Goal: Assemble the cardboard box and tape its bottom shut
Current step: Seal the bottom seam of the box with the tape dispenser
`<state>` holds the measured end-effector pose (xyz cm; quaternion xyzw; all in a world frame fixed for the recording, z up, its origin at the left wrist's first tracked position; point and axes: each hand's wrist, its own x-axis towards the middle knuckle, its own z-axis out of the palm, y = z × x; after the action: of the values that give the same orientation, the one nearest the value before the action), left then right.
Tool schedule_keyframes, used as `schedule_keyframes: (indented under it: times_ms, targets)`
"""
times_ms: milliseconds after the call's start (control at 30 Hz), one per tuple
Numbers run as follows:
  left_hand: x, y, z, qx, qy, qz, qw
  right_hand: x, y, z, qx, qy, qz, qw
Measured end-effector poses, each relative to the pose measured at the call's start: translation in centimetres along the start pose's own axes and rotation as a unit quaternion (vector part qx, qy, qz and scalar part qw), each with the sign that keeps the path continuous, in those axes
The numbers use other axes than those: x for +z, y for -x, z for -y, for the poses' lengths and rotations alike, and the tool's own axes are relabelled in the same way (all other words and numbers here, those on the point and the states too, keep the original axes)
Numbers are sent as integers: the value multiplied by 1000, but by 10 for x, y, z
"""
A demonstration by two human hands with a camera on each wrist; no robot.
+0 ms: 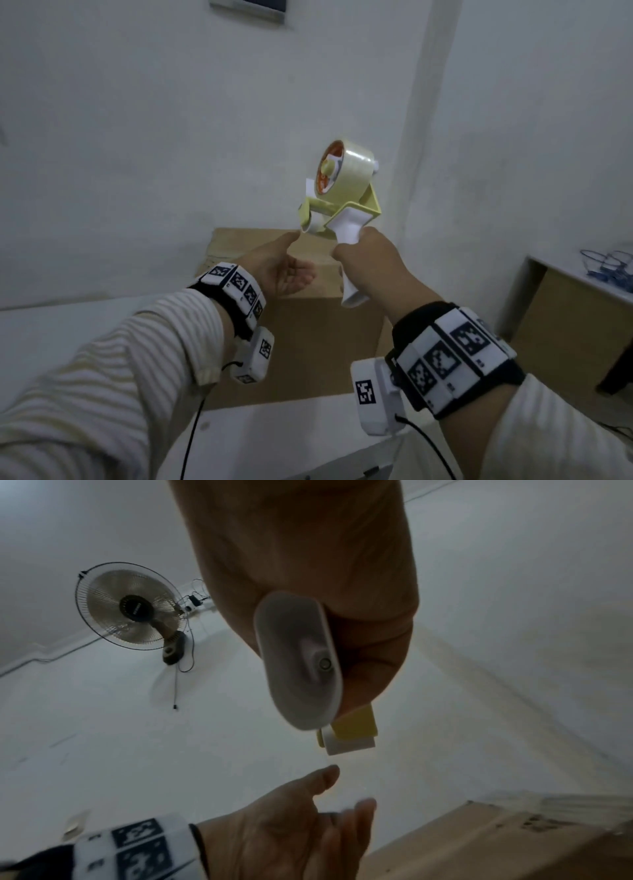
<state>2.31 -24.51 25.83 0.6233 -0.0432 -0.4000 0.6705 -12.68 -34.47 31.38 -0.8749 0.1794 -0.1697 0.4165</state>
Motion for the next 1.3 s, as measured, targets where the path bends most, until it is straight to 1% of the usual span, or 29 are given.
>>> schedule_keyframes:
  times_ms: [100,200,333,433,533,600,633,700,767,800,933,1000,1100,1200,1267,1300]
  targets:
    - [-42,6,-21,33,83,-21,996,34,-11,23,-22,12,36,999]
    - [-91,5,-36,40,104,-34,993,71,-24,42,-33,4,42,999]
    - [-147,-4,-54,34,95,-56,993,114,-46,67,-32,21,63,997]
    - [-184,-21,-67,43,78,-50,995,142,-64,85,-36,49,61,996]
    - [-213,-41,-77,53,50,-35,997,165,-83,98,-22,74,54,996]
    - [-223,-55,-83,81,8,-40,996,177,-93,102,-13,88,56,994]
    - [-225,-63,-86,111,-24,-47,992,183,-98,104,-8,96,56,994]
    - [-228,-79,-92,194,-110,-65,973,191,-106,107,0,104,53,993]
    - [-231,-94,-100,264,-206,-111,936,197,-113,111,13,109,54,993]
    - [-237,-102,-104,285,-240,-141,917,199,-117,113,20,111,56,992]
    - [-259,-130,-114,308,-316,-206,873,204,-128,120,31,136,65,988]
    - [-266,-145,-115,314,-363,-223,849,209,-132,123,41,153,71,985]
    - [-268,-165,-112,320,-380,-217,840,218,-139,125,63,175,82,979]
    - [-274,-186,-104,311,-397,-215,836,226,-148,123,64,193,90,975]
    - [-277,-196,-100,303,-394,-211,842,232,-155,121,68,198,90,974]
    - [-278,-200,-98,299,-384,-205,849,234,-158,122,74,202,92,972]
